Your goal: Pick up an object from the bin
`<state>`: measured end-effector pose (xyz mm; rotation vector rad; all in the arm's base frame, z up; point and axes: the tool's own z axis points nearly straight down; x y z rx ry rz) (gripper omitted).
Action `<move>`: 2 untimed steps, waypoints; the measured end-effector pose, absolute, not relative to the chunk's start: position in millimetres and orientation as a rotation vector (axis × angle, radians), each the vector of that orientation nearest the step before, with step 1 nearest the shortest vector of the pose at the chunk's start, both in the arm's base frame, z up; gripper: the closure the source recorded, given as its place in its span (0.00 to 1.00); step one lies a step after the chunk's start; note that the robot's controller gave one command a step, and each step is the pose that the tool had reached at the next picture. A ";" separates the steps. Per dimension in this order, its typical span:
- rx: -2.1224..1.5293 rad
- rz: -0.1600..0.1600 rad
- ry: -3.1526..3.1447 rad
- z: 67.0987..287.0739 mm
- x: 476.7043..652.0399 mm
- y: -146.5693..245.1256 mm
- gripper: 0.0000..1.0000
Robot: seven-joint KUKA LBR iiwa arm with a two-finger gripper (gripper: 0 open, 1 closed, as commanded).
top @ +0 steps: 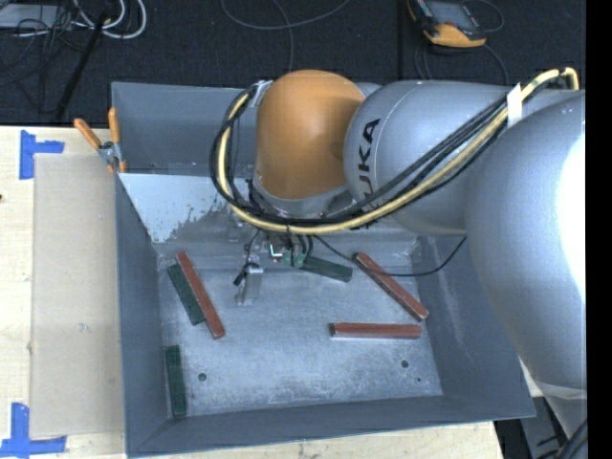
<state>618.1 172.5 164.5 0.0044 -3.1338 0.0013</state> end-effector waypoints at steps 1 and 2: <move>-0.466 0.004 -3.099 66.4 582.7 216.3 0.00; 0.208 -0.001 -3.138 100.6 589.8 209.8 0.00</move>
Offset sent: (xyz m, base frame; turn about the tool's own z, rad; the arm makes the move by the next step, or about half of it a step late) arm -0.0330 0.0430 -0.0945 0.3026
